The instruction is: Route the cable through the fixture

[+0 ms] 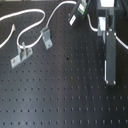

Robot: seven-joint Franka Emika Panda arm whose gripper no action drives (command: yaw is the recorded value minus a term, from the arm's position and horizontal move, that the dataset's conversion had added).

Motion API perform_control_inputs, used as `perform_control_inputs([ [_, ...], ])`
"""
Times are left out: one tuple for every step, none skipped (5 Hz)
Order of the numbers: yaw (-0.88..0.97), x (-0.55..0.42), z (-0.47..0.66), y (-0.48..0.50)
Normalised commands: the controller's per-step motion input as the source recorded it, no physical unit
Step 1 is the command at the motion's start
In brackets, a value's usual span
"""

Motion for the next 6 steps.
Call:
perform_control_inputs([
  [0.00, 0.004, 0.00, 0.011],
  [0.07, -0.116, 0.12, 0.101],
  [0.00, -0.027, 0.02, 0.003],
  [0.15, -0.421, 0.19, 0.098],
  [0.15, -0.385, 0.20, 0.100],
  [0.13, -0.223, 0.06, 0.038],
])
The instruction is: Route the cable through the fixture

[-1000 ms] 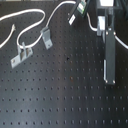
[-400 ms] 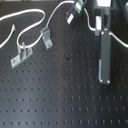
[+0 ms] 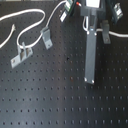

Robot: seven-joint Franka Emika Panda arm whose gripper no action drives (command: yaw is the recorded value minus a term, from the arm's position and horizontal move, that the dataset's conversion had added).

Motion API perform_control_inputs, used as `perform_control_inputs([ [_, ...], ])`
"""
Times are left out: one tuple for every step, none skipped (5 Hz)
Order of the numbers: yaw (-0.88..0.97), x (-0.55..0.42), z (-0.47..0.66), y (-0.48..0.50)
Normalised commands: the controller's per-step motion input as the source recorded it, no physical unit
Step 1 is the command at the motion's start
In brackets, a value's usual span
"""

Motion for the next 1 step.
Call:
perform_control_inputs([
  [0.00, -0.015, -0.01, 0.003],
])
